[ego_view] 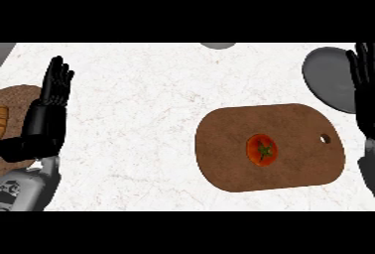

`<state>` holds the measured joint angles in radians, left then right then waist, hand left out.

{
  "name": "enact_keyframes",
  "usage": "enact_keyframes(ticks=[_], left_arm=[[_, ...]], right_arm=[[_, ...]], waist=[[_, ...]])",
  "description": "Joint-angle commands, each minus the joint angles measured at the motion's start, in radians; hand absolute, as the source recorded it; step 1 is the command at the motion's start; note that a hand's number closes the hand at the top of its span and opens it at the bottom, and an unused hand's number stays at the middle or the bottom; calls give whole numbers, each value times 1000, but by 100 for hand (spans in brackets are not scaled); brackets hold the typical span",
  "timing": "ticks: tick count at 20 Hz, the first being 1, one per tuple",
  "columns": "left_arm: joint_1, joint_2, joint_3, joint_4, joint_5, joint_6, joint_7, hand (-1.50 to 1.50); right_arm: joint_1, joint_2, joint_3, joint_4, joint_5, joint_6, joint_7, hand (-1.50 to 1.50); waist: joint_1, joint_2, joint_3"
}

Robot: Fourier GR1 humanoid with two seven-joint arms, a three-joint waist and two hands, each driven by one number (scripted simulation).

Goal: Pick the tomato from the cutting board and place it in the pan

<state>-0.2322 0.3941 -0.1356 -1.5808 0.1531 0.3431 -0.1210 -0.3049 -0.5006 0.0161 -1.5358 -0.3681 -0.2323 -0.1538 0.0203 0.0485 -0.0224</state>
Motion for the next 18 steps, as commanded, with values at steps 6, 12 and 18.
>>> enact_keyframes(ticks=[6, 12, 18], left_arm=[[14, -5, -14, 83, 43, -57, 87, 0], [33, -7, 33, 159, 80, -77, 93, 0], [90, -29, 6, 54, 76, -81, 140, 0]], right_arm=[[-42, -37, 342, 21, 12, 533, -98, 150], [193, -128, 165, 84, 292, 298, -623, -150], [267, -344, 10, 75, 281, 417, -714, -150]], waist=[[51, -22, 26], [-53, -47, 25], [-31, -53, 22]])
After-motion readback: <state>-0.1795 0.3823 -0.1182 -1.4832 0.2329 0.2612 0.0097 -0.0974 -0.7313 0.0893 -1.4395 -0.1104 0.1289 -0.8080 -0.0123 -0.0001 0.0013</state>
